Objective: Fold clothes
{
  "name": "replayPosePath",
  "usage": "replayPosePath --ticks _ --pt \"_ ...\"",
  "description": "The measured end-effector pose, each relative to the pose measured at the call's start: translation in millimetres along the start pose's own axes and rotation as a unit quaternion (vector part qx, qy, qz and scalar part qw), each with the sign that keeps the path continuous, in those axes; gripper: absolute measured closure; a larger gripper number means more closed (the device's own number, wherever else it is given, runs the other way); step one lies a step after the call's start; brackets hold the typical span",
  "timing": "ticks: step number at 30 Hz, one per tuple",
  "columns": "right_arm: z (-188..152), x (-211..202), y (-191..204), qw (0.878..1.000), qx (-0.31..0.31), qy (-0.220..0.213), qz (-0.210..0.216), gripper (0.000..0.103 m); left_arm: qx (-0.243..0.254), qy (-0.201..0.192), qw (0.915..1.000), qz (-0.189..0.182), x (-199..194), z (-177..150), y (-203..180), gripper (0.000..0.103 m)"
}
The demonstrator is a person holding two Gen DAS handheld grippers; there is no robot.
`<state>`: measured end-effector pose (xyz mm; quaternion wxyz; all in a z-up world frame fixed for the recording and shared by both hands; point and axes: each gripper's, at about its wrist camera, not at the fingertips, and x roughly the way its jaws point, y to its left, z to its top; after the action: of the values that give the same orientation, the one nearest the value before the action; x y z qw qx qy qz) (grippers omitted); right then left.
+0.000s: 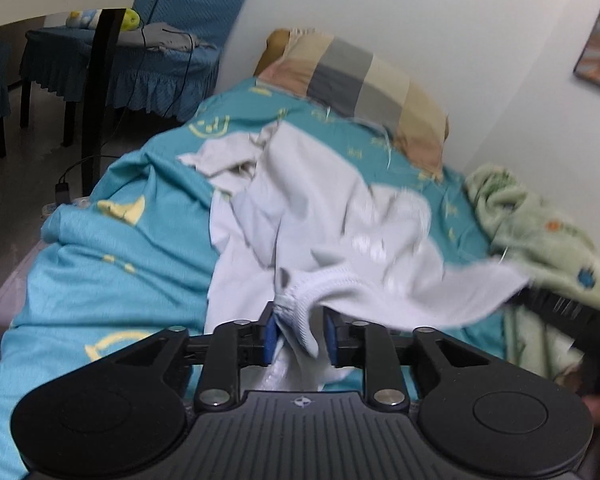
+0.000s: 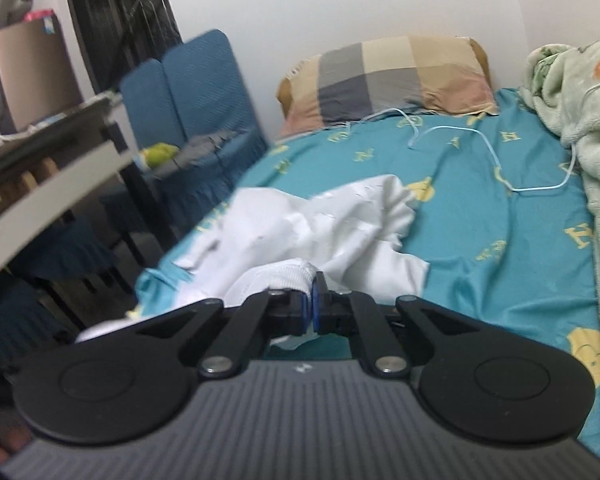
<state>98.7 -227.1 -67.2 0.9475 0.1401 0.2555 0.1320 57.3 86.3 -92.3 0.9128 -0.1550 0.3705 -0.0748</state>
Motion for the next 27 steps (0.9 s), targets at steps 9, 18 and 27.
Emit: replayPosePath --ticks 9,18,27 --pt "12.9 -22.6 -14.3 0.998 0.039 -0.044 -0.017 0.098 -0.024 0.008 0.9947 0.100 9.4 -13.0 -1.2 0.058" --pt "-6.4 2.8 -48.3 0.992 0.092 0.025 -0.086 0.097 -0.086 -0.055 0.9912 0.085 -18.2 1.7 15.2 0.090" --pt "3.3 -6.8 -26.3 0.997 0.079 0.009 -0.020 0.097 -0.016 -0.101 0.9932 0.055 -38.1 4.6 -14.3 0.060"
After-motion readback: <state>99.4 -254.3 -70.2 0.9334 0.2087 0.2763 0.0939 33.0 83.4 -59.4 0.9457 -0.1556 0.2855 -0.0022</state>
